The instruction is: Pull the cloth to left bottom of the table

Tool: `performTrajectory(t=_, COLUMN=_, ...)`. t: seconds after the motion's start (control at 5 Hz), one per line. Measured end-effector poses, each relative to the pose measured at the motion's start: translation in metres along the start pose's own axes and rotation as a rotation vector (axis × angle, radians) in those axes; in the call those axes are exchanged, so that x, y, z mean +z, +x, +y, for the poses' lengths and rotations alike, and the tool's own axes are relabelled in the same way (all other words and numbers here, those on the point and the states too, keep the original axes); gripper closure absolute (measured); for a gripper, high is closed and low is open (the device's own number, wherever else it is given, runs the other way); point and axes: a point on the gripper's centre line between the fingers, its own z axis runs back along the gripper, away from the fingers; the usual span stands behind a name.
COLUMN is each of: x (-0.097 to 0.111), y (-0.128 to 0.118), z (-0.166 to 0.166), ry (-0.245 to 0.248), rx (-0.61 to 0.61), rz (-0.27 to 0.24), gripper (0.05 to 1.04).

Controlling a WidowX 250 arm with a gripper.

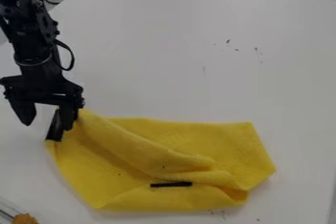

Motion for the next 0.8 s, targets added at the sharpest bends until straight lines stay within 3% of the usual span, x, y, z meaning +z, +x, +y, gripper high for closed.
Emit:
performTrajectory(t=0.2, x=-0.0113, y=-0.0035, z=0.0012, ry=-0.019, rx=0.006, rz=0.028, gripper=0.138)
performTrajectory(t=0.4, x=-0.0155, y=-0.0056, z=0.0006, ry=-0.024, rx=0.003, rz=0.060, gripper=0.423)
performTrajectory(t=0.6, x=-0.0148, y=-0.0047, z=0.0009, ry=-0.021, rx=-0.002, rz=0.060, gripper=0.728)
performTrajectory(t=0.8, x=-0.0145, y=-0.0046, z=0.0009, ry=-0.019, rx=-0.011, rz=0.061, gripper=0.936)
